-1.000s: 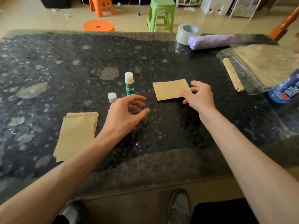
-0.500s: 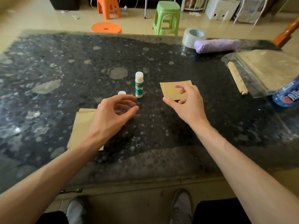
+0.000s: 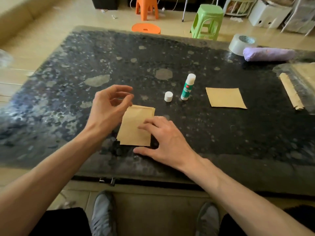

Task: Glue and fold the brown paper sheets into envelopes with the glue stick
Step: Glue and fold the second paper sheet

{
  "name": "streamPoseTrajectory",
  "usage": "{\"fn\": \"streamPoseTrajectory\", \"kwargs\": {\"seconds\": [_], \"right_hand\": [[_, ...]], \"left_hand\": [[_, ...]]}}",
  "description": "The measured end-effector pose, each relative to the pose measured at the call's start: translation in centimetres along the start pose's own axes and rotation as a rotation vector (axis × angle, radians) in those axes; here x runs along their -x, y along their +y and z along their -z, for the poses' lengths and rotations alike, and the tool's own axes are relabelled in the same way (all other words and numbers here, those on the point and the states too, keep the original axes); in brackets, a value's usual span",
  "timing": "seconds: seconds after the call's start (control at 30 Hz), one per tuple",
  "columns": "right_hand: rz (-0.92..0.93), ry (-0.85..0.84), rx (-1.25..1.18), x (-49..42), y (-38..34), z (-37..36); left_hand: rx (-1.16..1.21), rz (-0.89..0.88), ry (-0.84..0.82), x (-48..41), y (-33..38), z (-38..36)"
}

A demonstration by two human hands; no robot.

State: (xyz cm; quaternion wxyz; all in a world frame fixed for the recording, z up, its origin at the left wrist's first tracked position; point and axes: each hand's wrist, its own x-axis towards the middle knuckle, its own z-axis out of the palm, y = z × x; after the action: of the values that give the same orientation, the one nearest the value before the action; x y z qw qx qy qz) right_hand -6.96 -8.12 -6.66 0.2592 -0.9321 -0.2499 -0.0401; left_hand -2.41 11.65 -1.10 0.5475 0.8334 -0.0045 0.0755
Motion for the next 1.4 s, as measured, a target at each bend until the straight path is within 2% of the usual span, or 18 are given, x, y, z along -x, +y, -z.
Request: {"fn": "streamPoseTrajectory", "kwargs": {"seconds": [0.17, 0.37, 0.53, 0.6, 0.7, 0.77, 0.87, 1.07, 1.23, 1.33, 1.4], "right_hand": [[0.040, 0.036, 0.131, 0.0, -0.7, -0.8], [0.223, 0.139, 0.331, 0.2, -1.2, -0.5], [0.258, 0.194, 0.298, 0.4, -1.0, 0.1], [0.215, 0.264, 0.233, 0.6, -0.7, 0.7], [0.045, 0.364, 0.068, 1.2, 0.0, 2.3], [-0.054, 0.354, -0.026, 1.7, 0.8, 3.7], [-0.110, 0.313, -0.111, 2.7, 2.8, 5.3], [-0.233, 0.218, -0.180, 5.3, 7.2, 8.2], [-0.384, 0.176, -0.339, 6.0, 8.4, 9.1], [-0.503, 0.214, -0.505, 5.8, 8.0, 9.3], [-0.575, 0.236, -0.638, 5.8, 7.5, 9.6]], "left_hand": [[0.049, 0.010, 0.014, -0.1, 0.5, 0.1], [0.026, 0.011, -0.018, 0.0, 0.6, 0.1], [0.036, 0.022, -0.141, 0.4, 1.4, -0.2], [0.051, 0.032, -0.236, 0.7, 2.0, -0.4], [0.089, 0.085, -0.421, 0.7, 2.6, -0.6], [0.065, 0.101, -0.554, 0.6, 2.3, -1.1], [-0.043, 0.010, -0.662, 0.8, 1.4, -2.1], [-0.359, -0.370, -0.652, 1.5, -0.7, -4.9], [-0.408, -0.463, -0.714, 1.9, -0.9, -6.2], [-0.373, -0.543, -0.589, 1.7, -0.4, -7.0], [-0.290, -0.494, -0.435, 1.8, 0.7, -7.3]]}}
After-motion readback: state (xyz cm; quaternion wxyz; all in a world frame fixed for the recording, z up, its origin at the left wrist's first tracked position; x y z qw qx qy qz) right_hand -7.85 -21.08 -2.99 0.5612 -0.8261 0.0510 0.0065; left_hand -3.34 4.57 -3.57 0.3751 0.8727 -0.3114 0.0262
